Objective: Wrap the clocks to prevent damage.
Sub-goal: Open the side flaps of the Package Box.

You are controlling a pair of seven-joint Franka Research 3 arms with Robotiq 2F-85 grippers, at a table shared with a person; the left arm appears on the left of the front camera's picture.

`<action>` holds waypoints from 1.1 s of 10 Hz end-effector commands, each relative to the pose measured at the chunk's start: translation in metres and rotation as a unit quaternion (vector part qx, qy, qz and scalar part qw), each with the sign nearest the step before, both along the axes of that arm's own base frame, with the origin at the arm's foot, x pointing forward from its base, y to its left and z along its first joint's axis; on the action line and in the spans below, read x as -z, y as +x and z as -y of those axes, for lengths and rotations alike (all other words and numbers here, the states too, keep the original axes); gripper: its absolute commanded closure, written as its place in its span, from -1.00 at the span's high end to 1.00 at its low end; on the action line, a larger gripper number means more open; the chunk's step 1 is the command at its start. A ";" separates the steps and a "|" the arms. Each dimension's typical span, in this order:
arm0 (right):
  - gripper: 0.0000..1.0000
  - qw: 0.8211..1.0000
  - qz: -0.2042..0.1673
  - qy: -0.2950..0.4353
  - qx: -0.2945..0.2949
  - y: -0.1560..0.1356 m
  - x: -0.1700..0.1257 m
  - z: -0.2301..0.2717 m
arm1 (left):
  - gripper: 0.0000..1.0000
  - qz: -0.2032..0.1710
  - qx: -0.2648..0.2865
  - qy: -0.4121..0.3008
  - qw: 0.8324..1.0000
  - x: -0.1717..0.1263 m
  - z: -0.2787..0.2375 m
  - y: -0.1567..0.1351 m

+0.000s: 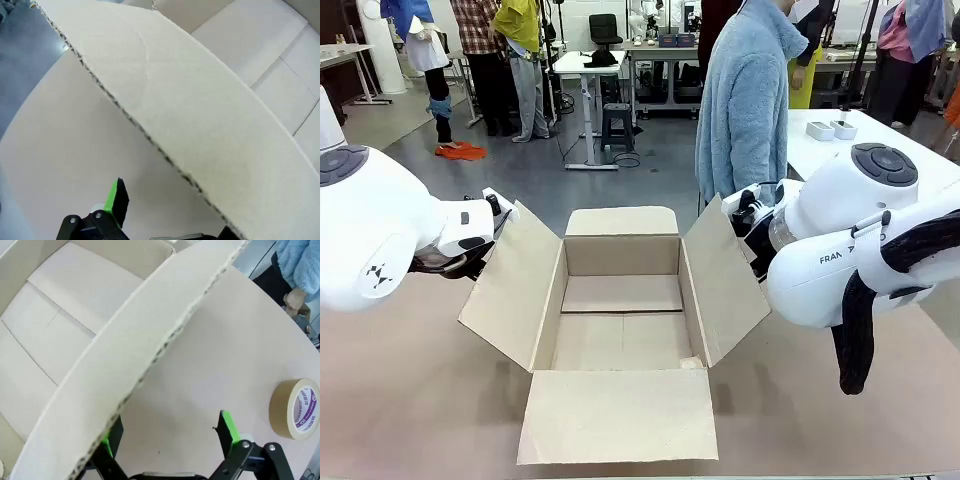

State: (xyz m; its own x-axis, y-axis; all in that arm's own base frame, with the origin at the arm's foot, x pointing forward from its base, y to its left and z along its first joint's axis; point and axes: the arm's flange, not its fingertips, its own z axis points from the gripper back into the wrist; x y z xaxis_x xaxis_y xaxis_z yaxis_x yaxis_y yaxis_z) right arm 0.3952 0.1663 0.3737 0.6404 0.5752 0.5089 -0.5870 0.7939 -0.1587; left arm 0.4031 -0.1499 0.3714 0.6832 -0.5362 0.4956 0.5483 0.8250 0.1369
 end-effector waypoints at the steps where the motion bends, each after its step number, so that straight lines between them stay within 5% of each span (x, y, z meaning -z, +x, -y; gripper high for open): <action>1: 1.00 1.000 0.000 0.000 0.000 0.000 0.000 0.000 | 1.00 0.000 0.000 0.000 1.000 0.000 0.000 0.000; 11: 1.00 1.000 0.000 0.000 0.000 0.000 0.000 0.000 | 1.00 0.000 0.000 0.000 1.000 0.000 0.000 0.000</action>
